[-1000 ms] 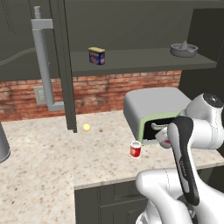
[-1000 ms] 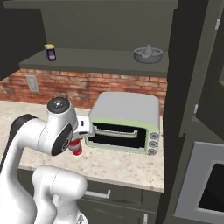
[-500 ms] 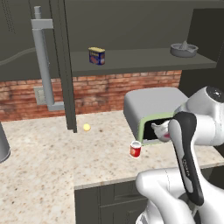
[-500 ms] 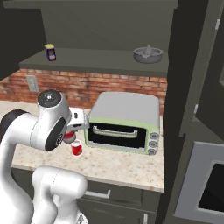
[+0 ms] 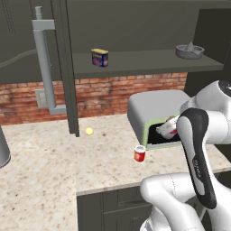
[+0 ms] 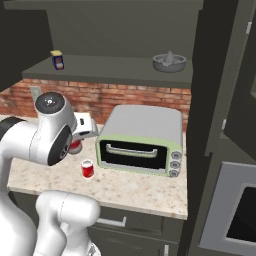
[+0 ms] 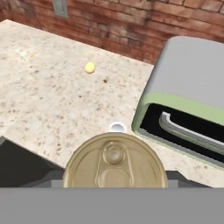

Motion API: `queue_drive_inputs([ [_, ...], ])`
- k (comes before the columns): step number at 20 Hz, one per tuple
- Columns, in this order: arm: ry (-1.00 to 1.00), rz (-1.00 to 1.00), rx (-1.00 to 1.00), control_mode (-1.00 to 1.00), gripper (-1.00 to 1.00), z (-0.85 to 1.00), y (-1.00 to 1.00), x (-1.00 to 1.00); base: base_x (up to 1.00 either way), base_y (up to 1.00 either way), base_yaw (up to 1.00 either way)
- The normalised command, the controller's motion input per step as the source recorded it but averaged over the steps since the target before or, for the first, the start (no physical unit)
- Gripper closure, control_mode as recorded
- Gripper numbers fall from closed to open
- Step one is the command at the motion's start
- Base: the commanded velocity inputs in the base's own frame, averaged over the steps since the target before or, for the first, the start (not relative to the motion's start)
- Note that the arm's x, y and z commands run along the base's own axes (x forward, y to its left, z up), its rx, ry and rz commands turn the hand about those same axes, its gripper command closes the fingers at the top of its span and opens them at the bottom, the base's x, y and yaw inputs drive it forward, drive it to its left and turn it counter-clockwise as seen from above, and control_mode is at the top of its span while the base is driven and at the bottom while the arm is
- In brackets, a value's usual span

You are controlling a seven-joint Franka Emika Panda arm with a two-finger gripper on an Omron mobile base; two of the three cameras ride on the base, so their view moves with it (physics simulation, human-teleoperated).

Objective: Pick the cans from the counter and place them in their designated side in the cabinet.

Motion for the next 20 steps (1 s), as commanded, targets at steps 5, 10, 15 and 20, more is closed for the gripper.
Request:
queue_drive_inputs([
  [5, -0.08, 0.06, 0.0, -1.0, 1.0, 0.35, 0.09, 0.0, 0.0, 0.0, 0.0],
  [10, -0.1, 0.04, 0.0, -1.0, 1.0, 0.31, 0.12, 0.0, 0.0, 0.0, 0.0],
  [15, -0.1, 0.03, 0.0, -1.0, 1.0, 0.29, 0.09, 0.0, 0.0, 0.0, 0.0],
  [20, -0.11, 0.02, 0.0, -1.0, 1.0, 0.27, 0.08, 0.0, 0.0, 0.0, 0.0],
])
